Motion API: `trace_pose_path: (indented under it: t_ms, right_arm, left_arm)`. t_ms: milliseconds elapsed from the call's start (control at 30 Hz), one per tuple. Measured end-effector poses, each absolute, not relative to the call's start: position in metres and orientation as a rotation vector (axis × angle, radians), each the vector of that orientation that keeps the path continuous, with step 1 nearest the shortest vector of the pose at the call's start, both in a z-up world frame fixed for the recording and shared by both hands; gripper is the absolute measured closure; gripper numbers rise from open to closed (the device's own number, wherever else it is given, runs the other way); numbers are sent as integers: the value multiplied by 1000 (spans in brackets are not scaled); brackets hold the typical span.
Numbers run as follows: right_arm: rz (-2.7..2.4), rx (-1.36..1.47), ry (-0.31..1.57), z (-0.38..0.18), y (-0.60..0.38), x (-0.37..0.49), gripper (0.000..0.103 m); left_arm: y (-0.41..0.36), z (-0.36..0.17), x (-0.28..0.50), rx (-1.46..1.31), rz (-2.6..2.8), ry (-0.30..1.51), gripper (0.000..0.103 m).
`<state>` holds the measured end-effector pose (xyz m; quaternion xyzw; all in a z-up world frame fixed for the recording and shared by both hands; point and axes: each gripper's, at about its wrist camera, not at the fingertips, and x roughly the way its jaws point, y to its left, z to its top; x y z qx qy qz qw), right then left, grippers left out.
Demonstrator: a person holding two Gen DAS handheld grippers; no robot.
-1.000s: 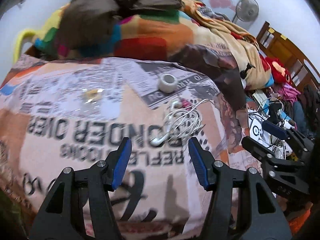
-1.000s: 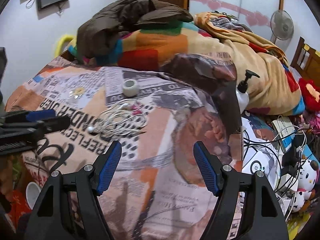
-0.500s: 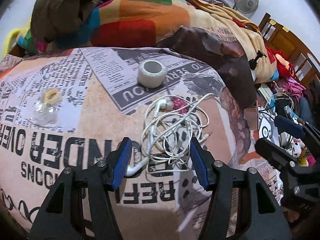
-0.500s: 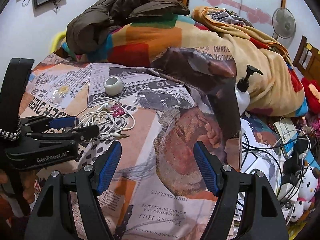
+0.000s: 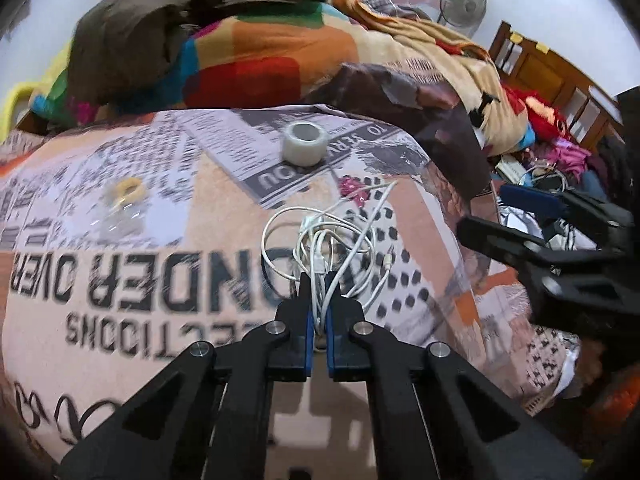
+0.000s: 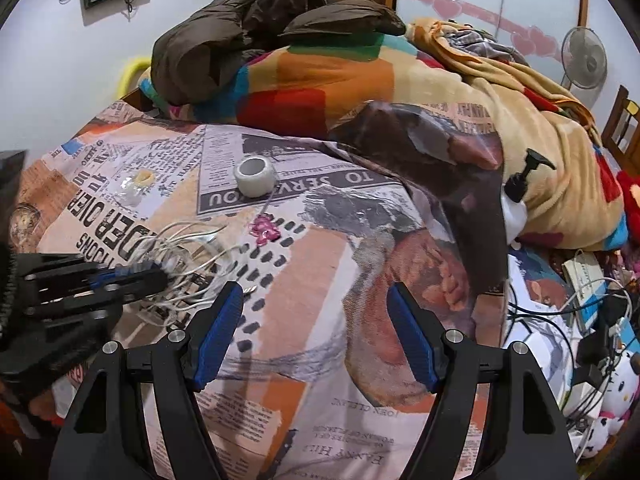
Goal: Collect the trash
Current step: 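Close the left tool on the white earphone cable, then grasp the pink plastic charm with the right tool while the left tool lifts the cable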
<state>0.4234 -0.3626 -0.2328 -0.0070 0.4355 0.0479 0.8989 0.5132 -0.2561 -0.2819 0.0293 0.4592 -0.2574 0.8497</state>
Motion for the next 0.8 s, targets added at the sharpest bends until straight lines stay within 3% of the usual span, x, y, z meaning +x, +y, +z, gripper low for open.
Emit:
trace_pose_path:
  t_ms: [400,500,700,800]
  right_arm:
    - [189,-7,962,-255,-348,479,33]
    - [209,-1,995,-263,-347,492,46]
    - [214,-103,965,-270,-332,495,59]
    - [238,-132,938,-270,-328,490,73]
  left_arm:
    - [-199,-267,512,0,-368,902,100]
    - [-195,-268,513,-10,-367,898,100]
    - [-201,-274,516,-12,-383,914,100]
    - [-204,-275,515,-6,-387,917,100]
